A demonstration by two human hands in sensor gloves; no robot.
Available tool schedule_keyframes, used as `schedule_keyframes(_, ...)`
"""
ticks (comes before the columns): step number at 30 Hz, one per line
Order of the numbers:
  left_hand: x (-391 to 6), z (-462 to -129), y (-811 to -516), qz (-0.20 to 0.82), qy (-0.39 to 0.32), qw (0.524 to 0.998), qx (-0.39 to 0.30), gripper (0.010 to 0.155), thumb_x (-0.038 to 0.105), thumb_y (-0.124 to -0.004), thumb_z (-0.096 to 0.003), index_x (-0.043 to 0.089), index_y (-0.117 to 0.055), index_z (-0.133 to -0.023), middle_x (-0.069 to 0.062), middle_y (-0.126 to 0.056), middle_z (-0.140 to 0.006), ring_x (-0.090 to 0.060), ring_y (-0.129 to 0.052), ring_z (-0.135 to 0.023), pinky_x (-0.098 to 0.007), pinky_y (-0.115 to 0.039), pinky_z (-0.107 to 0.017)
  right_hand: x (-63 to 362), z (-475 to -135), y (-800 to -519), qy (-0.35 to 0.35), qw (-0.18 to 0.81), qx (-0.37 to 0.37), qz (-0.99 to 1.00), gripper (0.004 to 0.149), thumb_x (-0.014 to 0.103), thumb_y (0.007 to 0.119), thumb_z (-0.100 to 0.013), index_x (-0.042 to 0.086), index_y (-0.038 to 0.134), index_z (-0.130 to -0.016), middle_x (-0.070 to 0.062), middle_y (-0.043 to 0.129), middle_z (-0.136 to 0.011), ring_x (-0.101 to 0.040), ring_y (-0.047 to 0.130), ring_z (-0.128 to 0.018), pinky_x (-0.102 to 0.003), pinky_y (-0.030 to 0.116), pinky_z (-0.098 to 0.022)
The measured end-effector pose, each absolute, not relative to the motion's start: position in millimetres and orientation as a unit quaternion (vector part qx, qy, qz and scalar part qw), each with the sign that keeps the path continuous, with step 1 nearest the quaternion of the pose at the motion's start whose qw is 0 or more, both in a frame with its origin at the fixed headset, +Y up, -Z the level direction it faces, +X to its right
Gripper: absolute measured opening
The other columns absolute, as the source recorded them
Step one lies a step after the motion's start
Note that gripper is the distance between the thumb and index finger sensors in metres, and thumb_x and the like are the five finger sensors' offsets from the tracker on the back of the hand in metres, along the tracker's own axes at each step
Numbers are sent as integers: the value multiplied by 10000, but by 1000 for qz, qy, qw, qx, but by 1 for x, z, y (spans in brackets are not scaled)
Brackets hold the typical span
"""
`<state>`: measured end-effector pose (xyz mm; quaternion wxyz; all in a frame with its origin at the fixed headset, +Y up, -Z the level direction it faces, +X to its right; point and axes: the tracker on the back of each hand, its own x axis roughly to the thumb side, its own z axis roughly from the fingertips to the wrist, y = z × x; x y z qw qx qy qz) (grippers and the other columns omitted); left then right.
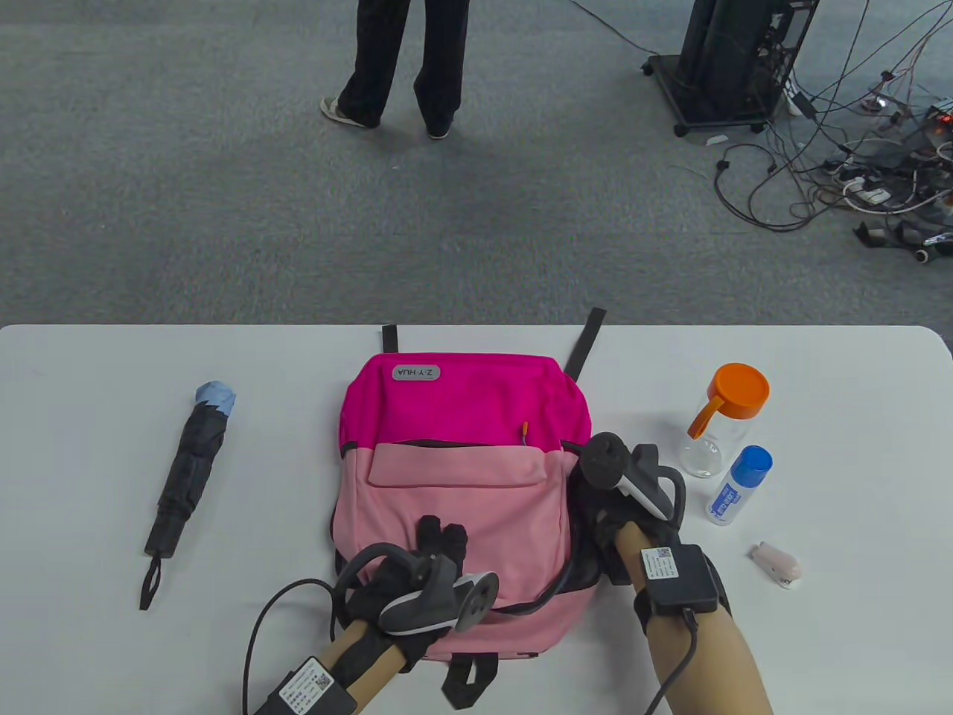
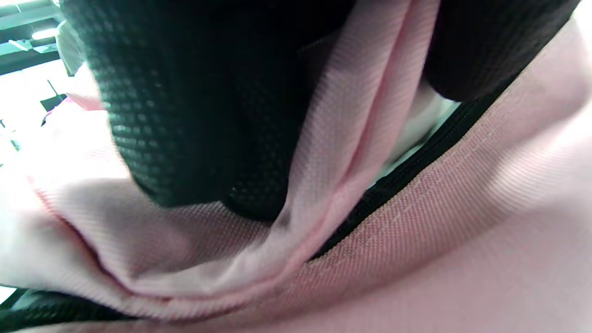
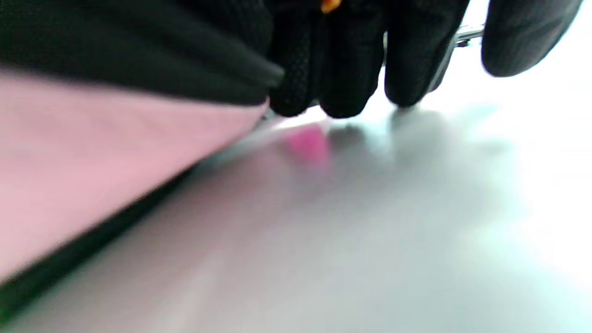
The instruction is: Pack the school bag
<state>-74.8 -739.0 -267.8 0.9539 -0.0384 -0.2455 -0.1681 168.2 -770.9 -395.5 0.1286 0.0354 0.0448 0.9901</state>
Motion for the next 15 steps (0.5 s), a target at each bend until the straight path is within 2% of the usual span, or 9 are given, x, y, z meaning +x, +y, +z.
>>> schedule_keyframes(3, -74, -273, -740, -169, -238, 956, -24, 854, 617, -807, -479, 19, -642, -1066, -352, -754, -960, -221, -1181, -375, -312, -1074, -267, 178, -373, -759, 42, 158, 51, 985, 424, 288, 738, -517, -45, 882, -737, -308, 850, -925, -577, 824, -855, -796, 664, -579)
schedule_keyframes(6, -76, -285, -738, -139, -226, 963, -40, 854, 608, -836, -472, 19, -651, -1062, -349, -752, -950, -222, -1181, -354, -306, -1074, -248, 185, -348, -746, 50, 143, 86, 985, 420, 332, 807, -505, -19, 927, -703, -293, 870, -926, -566, 828, -871, -787, 680, -582)
schedule_keyframes(10, -76, -303, -736, -125, -206, 970, -34, 858, 623, -869, -450, 39, -679, -1049, -332, -768, -940, -212, -1185, -338, -296, -1077, -231, 189, -311, -730, 50, 139, 138, 979, 410, 349, 838, -498, 3, 956, -683, -308, 847, -951, -586, 786, -898, -791, 671, -584)
schedule_keyframes(15, -70, -319, -733, -107, -187, 975, -50, 843, 613, -906, -433, 49, -710, -1028, -327, -783, -918, -213, -1191, -303, -293, -1078, -211, 158, -255, -714, -25, 14, 229, 973, 416, 367, 836, -498, 32, 959, -711, -369, 619, -1097, -638, 622, -979, -808, 625, -619)
